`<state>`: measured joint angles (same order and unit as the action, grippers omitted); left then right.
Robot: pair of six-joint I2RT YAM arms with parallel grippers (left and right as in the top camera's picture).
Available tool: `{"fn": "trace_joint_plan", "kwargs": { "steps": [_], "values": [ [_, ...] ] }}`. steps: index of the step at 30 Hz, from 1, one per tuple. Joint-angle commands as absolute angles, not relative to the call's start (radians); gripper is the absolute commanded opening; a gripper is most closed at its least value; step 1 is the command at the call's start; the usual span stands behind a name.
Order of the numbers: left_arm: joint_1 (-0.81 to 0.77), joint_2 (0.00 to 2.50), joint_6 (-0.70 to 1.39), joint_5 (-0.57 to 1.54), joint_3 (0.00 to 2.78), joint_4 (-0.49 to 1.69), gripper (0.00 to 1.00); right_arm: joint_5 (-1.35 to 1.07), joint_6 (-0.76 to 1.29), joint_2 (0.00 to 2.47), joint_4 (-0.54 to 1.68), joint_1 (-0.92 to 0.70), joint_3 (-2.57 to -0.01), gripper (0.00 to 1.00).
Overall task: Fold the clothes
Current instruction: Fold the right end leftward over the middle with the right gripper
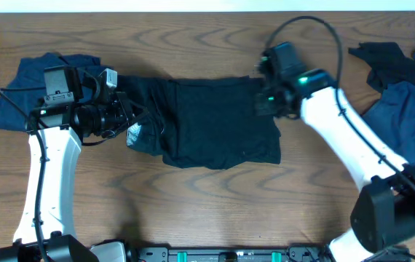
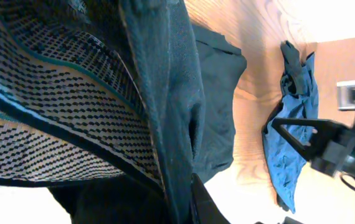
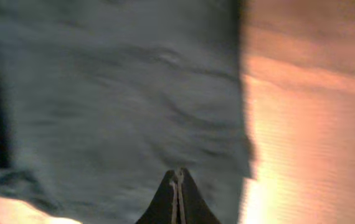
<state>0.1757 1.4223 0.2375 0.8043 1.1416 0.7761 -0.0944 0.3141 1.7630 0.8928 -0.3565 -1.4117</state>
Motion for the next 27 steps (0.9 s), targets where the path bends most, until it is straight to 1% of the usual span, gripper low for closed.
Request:
{"fn": "trace_joint_plan", "kwargs": {
  "steps": [1, 6, 11, 15, 24, 27],
  "values": [
    [0.163, 1.397, 0.250, 0.807, 1.166, 0.751, 0.06, -0.075, 0.262, 1.827, 0.927, -0.309, -1.385, 0.01],
    [0.082, 1.397, 0.296, 0.799, 1.166, 0.662, 0.06, -0.081, 0.254, 1.917, 0.932, -0.287, -1.364, 0.01],
    [-0.014, 1.398, 0.369, 0.691, 1.166, 0.603, 0.06, -0.094, 0.254, 2.019, 0.920, -0.301, -1.361, 0.00],
    [-0.084, 1.403, 0.376, 0.661, 1.166, 0.588, 0.06, -0.109, 0.253, 2.080, 0.894, -0.324, -1.361, 0.01],
    [-0.242, 1.449, 0.383, 0.661, 1.166, 0.524, 0.06, -0.109, 0.258, 2.113, 0.878, -0.350, -1.361, 0.01],
    [-0.283, 1.466, 0.414, 0.653, 1.166, 0.487, 0.06, -0.109, 0.258, 2.113, 0.879, -0.350, -1.361, 0.01]
  ]
}}
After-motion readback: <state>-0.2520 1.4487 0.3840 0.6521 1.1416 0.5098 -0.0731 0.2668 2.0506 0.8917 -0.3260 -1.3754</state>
